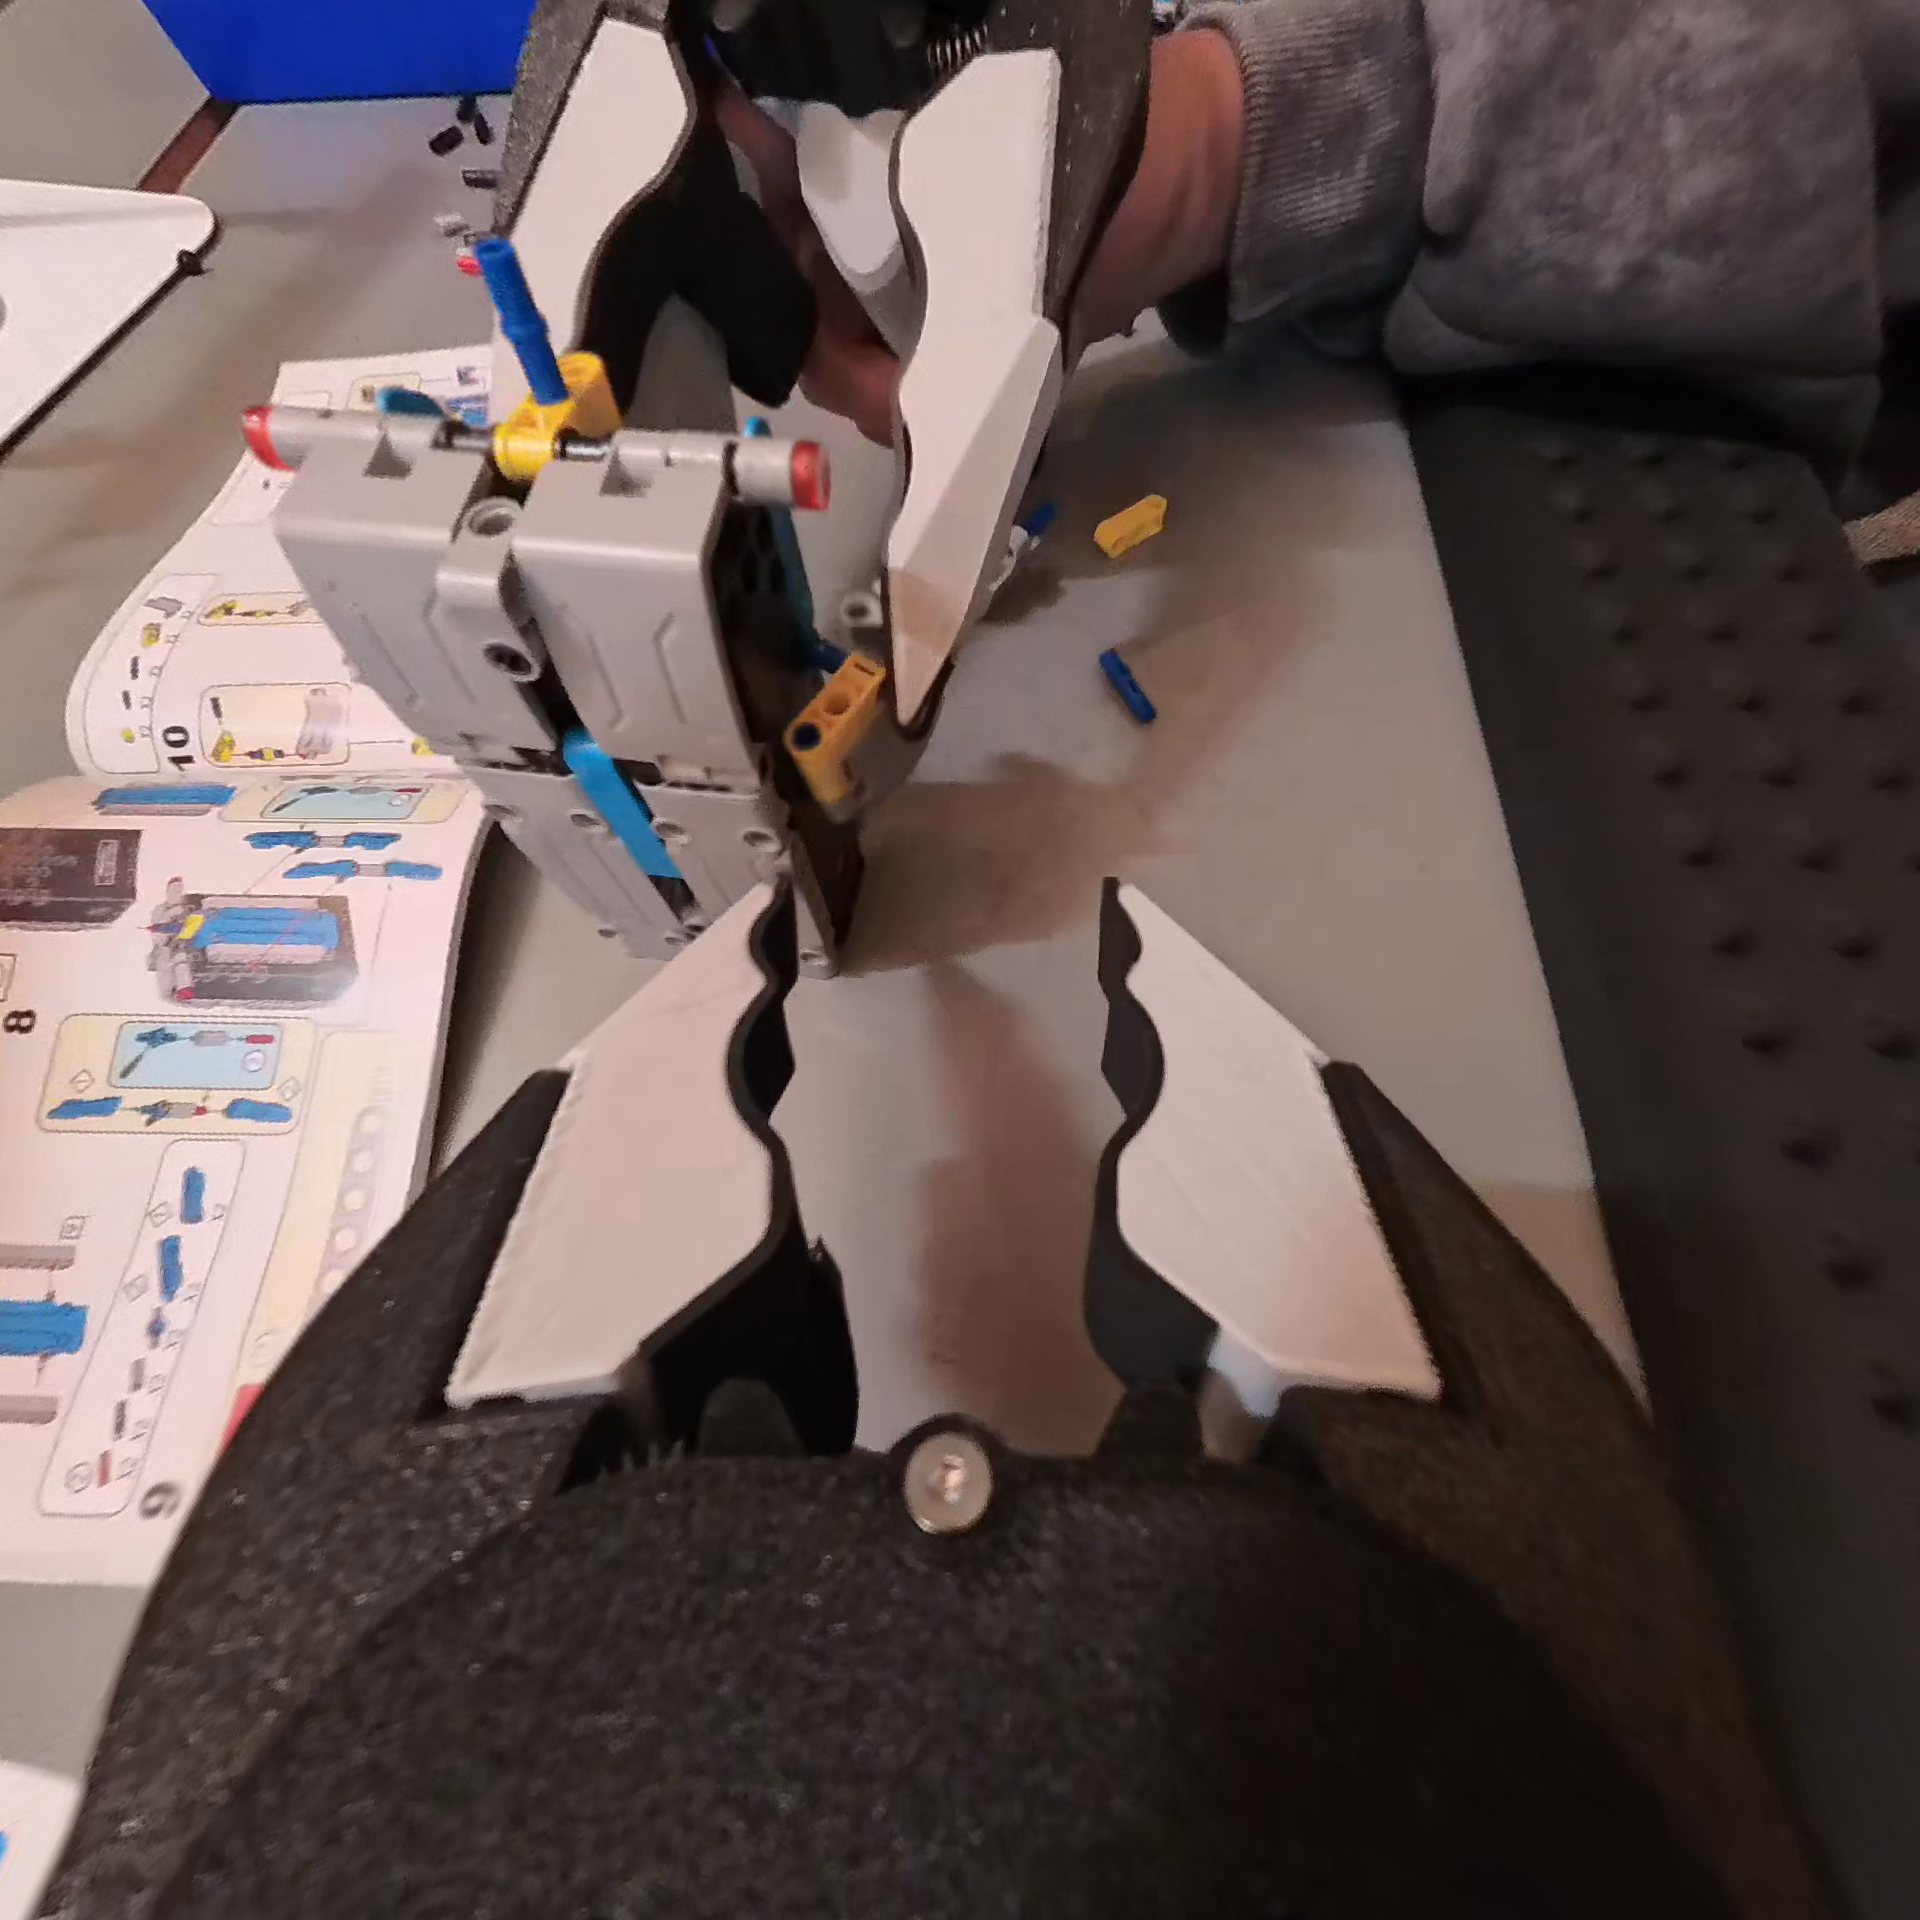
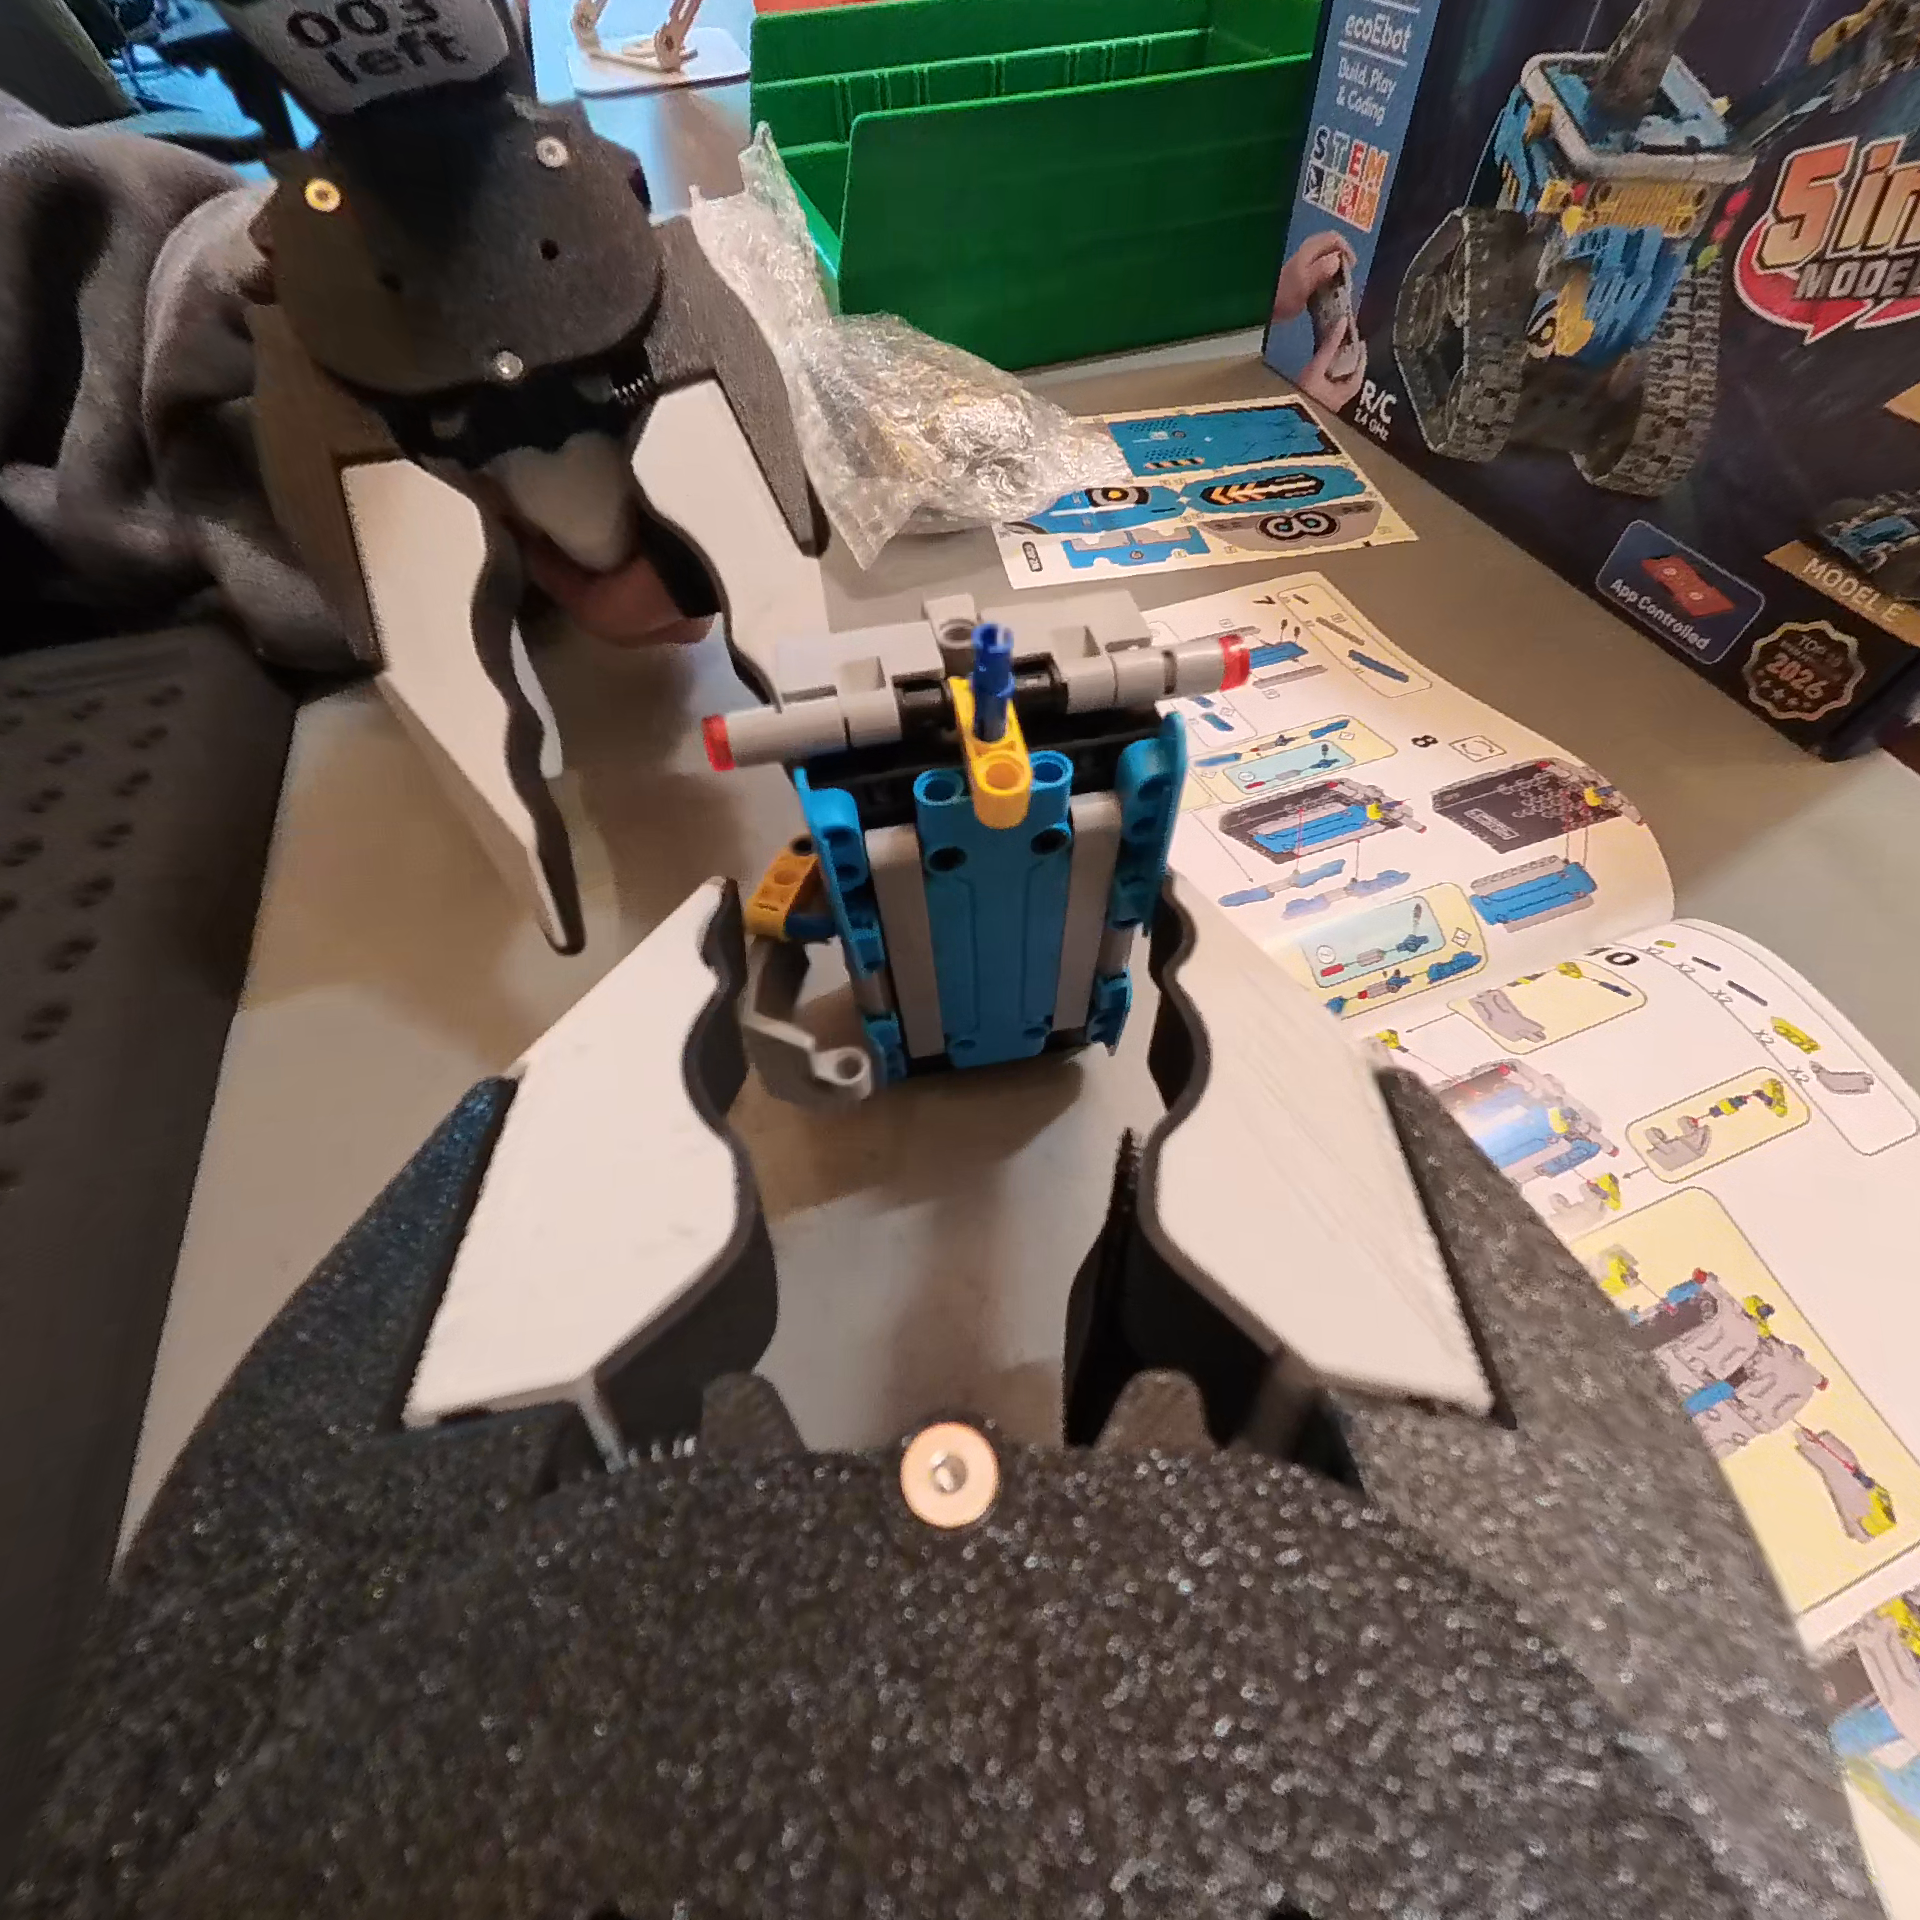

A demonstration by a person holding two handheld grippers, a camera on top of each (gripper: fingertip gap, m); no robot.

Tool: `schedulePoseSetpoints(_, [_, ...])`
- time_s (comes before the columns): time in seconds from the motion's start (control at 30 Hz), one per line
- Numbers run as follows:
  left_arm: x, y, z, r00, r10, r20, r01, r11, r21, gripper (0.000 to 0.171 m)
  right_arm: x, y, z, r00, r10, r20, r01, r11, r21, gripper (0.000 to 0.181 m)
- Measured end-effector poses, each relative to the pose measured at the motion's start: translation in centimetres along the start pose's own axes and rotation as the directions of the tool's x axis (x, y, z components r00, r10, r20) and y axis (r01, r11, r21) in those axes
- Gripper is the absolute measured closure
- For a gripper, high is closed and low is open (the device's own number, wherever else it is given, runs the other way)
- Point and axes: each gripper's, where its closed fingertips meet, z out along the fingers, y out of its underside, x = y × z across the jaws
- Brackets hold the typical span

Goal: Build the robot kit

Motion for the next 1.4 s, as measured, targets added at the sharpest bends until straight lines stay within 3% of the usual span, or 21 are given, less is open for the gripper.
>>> schedulePoseSetpoints(0.13, [0.0, -0.4, -0.1, 0.995, -0.085, -0.043, 0.086, 0.996, 0.037, 0.114, 0.1, 0.0, -0.4, 0.999, 0.033, 0.034, -0.034, 0.999, 0.027, 0.105])
schedulePoseSetpoints(0.37, [1.0, -1.6, -0.3, 0.992, -0.108, -0.06, 0.113, 0.99, 0.081, 0.126, 0.1, 0.2, -0.5, 0.999, 0.01, 0.033, -0.011, 1.0, 0.025, 0.106])
schedulePoseSetpoints(0.57, [-0.1, -1.5, 0.9, 0.985, -0.17, -0.018, 0.171, 0.98, 0.097, 0.127, 0.1, 0.1, -0.5, 0.999, 0.014, 0.032, -0.015, 1.0, 0.024, 0.106])
schedulePoseSetpoints(0.77, [-0.9, -2.3, 1.1, 0.976, -0.216, -0.026, 0.217, 0.96, 0.176, 0.16, 0.0, 0.1, -0.5, 0.999, 0.018, 0.036, -0.019, 0.999, 0.026, 0.107])
schedulePoseSetpoints(0.87, [-0.9, -2.5, 1.0, 0.973, -0.224, -0.049, 0.23, 0.954, 0.192, 0.165, -0.1, 0.1, -0.6, 0.999, 0.022, 0.045, -0.023, 0.999, 0.029, 0.106])
schedulePoseSetpoints(0.93, [-0.7, -2.6, 0.7, 0.976, -0.207, -0.067, 0.216, 0.955, 0.203, 0.165, -0.2, 0.1, -0.6, 0.998, 0.021, 0.058, -0.023, 0.999, 0.036, 0.105])
schedulePoseSetpoints(1.17, [0.0, -2.2, -0.2, 0.991, -0.068, -0.116, 0.091, 0.975, 0.205, 0.165, 0.1, -0.5, -0.1, 0.997, 0.006, 0.072, -0.011, 0.997, 0.075, 0.077])
schedulePoseSetpoints(1.4, [-1.0, -2.5, -0.1, 0.986, -0.038, -0.16, 0.071, 0.976, 0.206, 0.165, -0.3, -0.8, 0.6, 0.987, 0.031, 0.158, -0.044, 0.996, 0.084, 0.083])
